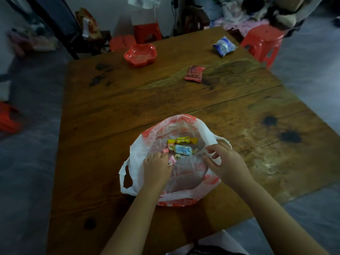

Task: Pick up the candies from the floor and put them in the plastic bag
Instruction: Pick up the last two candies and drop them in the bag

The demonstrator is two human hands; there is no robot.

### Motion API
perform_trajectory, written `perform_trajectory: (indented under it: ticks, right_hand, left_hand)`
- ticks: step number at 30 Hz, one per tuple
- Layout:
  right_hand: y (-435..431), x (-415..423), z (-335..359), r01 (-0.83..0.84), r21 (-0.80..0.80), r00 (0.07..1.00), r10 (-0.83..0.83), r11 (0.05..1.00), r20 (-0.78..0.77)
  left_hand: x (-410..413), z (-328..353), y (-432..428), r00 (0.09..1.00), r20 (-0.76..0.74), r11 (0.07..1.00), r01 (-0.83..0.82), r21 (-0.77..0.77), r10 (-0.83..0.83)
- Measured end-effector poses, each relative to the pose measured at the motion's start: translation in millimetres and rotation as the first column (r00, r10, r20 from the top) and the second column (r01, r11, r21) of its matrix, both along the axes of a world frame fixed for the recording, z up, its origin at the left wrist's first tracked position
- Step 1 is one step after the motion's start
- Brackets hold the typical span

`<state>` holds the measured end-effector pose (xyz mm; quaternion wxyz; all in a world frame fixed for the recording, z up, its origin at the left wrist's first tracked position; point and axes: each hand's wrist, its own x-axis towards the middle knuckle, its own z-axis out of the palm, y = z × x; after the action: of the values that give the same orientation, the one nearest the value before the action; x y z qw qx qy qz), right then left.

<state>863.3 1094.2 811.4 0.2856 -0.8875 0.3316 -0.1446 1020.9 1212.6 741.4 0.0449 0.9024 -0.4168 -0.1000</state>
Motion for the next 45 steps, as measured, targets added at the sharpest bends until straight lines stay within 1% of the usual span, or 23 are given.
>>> perform_trajectory:
  ticks: [2,4,6,8,12,15,18,23,27,32,35,40,43,45]
  right_hand:
    - [2.0,-3.4,0.1,0.026,-0.009,1.000,-0.026,1.000,-0.001]
    - [2.7,-11.1,0.0,0.056,-0.042,0.998,-0.057,0.998,-0.007]
    - [1.2,-23.8,0.9,0.090,-0.088,0.995,-0.093,0.992,-0.021]
    - [-1.9,-41.5,3.0,0.121,-0.130,0.991,-0.127,0.984,-0.038]
    - [-11.5,-85.0,7.5,0.212,-0.234,0.971,-0.232,0.949,-0.059]
    - [-18.0,-121.8,9.5,0.311,-0.277,0.942,-0.334,0.909,-0.037]
    - [-27.3,-165.3,5.0,0.400,-0.298,0.905,-0.425,0.866,-0.021]
    - [-59.9,-259.1,-3.4,0.589,-0.260,0.797,-0.603,0.765,0.034]
    - [-88.3,-354.8,-7.9,0.710,-0.227,0.691,-0.721,0.666,0.049]
    - [-116.1,-477.1,-7.6,0.849,-0.206,0.507,-0.860,0.487,0.057]
    - [-124.5,-529.2,-10.5,0.897,-0.186,0.415,-0.909,0.400,0.043]
    - [-143.6,-583.9,-19.9,0.935,-0.166,0.326,-0.944,0.313,0.056]
    - [-170.6,-614.3,-27.2,0.954,-0.145,0.269,-0.962,0.261,0.037]
    - [-194.6,-631.5,-30.2,0.957,-0.137,0.257,-0.966,0.254,0.007]
  left_hand:
    - [-1.2,11.0,5.6,0.999,-0.031,0.998,-0.019,-0.061,0.017]
    - [-5.0,24.7,12.1,0.998,-0.055,0.984,-0.044,-0.173,0.035]
    - [-14.1,37.6,15.7,0.999,-0.050,0.961,-0.025,-0.277,0.012]
    - [-30.1,47.9,13.0,0.998,-0.036,0.945,0.044,-0.324,-0.059]
    - [-71.1,62.1,-13.0,0.969,-0.001,0.904,0.228,-0.361,-0.245]
    - [-104.4,69.3,-40.9,0.904,0.033,0.831,0.406,-0.380,-0.426]
    - [-139.5,73.6,-69.4,0.836,0.059,0.768,0.527,-0.365,-0.546]
    - [-209.0,74.9,-132.0,0.740,0.064,0.683,0.647,-0.338,-0.669]
    - [-295.8,79.4,-193.4,0.649,0.083,0.596,0.736,-0.321,-0.757]
    - [-418.2,89.6,-260.9,0.488,0.086,0.428,0.827,-0.365,-0.869]
    - [-475.8,87.7,-288.8,0.414,0.062,0.363,0.852,-0.377,-0.908]
    - [-543.3,78.1,-334.0,0.303,0.020,0.278,0.897,-0.343,-0.953]
    - [-577.8,67.8,-374.7,0.270,0.010,0.249,0.902,-0.352,-0.963]
    - [-598.4,62.2,-404.4,0.263,-0.011,0.249,0.897,-0.365,-0.965]
